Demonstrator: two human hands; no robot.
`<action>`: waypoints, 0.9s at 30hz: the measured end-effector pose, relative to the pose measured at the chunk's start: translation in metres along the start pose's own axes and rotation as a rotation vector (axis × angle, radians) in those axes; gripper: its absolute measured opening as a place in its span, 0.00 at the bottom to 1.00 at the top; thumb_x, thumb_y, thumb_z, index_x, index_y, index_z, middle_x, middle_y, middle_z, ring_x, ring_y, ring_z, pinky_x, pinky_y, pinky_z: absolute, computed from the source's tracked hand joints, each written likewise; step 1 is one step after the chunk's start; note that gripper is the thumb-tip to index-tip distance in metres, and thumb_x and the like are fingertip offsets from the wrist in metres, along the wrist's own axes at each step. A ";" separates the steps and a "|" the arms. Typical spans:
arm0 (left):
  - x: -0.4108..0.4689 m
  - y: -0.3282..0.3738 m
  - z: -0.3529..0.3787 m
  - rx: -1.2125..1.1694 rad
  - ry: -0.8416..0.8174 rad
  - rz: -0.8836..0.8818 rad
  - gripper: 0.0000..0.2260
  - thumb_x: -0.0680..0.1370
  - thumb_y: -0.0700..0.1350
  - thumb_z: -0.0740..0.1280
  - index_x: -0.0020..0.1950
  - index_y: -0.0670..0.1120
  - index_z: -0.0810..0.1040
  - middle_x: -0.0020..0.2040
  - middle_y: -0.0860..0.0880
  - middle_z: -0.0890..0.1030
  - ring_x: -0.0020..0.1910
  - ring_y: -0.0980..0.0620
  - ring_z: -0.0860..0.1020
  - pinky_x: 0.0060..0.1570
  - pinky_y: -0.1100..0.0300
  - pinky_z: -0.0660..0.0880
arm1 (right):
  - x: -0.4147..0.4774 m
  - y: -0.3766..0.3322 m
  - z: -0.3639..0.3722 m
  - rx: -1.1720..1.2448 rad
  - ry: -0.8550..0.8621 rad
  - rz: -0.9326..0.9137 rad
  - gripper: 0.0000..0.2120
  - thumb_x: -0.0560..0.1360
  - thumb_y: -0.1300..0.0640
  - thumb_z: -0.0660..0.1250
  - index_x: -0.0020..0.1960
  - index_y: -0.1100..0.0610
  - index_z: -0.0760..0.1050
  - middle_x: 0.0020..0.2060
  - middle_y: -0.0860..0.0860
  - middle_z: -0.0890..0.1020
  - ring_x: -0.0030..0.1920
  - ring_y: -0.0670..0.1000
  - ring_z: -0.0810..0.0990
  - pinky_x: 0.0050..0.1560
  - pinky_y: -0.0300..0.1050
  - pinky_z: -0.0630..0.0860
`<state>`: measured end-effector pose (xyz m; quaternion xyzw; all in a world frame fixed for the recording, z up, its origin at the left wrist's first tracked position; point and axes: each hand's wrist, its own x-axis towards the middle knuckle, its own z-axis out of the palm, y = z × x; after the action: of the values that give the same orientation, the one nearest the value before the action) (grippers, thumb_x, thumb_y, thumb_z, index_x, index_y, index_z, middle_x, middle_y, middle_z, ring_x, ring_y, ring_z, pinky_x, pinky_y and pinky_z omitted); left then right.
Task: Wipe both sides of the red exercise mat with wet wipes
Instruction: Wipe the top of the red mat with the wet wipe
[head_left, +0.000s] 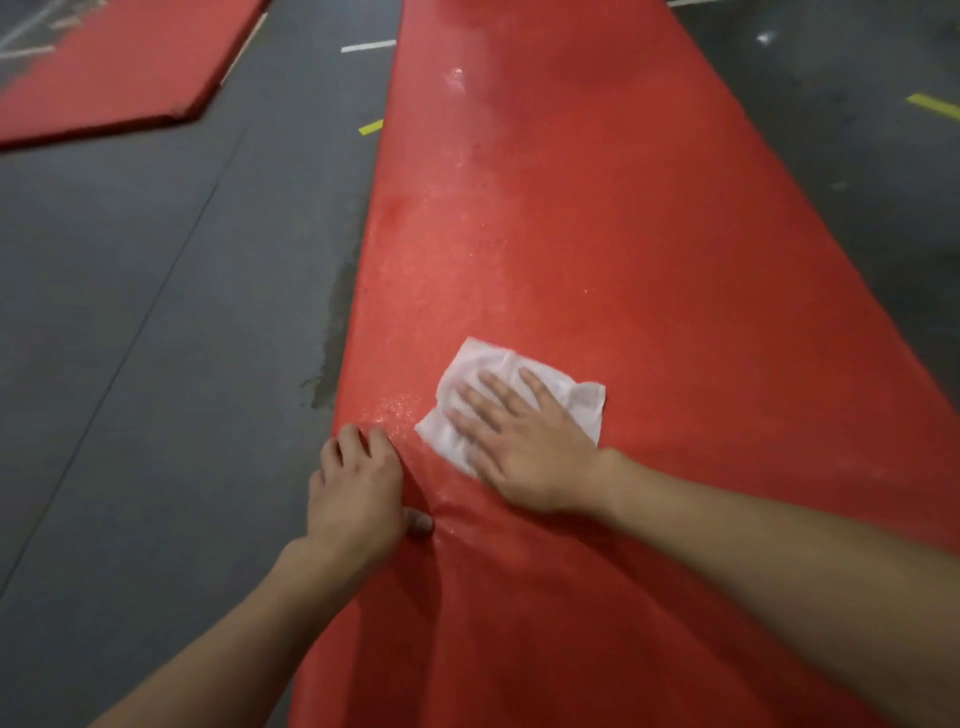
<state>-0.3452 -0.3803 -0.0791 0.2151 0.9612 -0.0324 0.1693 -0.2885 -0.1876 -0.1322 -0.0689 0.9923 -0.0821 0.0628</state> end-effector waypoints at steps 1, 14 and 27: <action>0.000 0.001 0.000 -0.014 -0.003 0.000 0.42 0.64 0.60 0.78 0.68 0.42 0.62 0.69 0.42 0.62 0.69 0.41 0.62 0.66 0.48 0.66 | -0.009 -0.002 0.001 -0.017 -0.026 -0.081 0.29 0.80 0.41 0.36 0.80 0.45 0.49 0.81 0.49 0.48 0.80 0.53 0.42 0.76 0.62 0.37; 0.007 -0.013 0.000 -0.085 0.062 0.026 0.47 0.57 0.65 0.79 0.67 0.45 0.65 0.63 0.47 0.66 0.61 0.45 0.67 0.61 0.52 0.70 | 0.023 0.000 -0.006 -0.007 -0.006 -0.139 0.25 0.83 0.42 0.42 0.80 0.40 0.49 0.81 0.47 0.49 0.80 0.50 0.45 0.77 0.59 0.39; 0.004 -0.021 0.008 -0.264 0.132 -0.028 0.46 0.51 0.62 0.82 0.58 0.41 0.65 0.56 0.49 0.63 0.60 0.47 0.69 0.58 0.58 0.69 | 0.060 -0.034 -0.007 0.046 0.014 0.012 0.26 0.83 0.43 0.43 0.81 0.44 0.48 0.81 0.49 0.47 0.80 0.52 0.40 0.75 0.63 0.36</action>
<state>-0.3556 -0.3986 -0.0880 0.1791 0.9691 0.1062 0.1321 -0.3438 -0.2287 -0.1265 -0.0611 0.9909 -0.1049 0.0579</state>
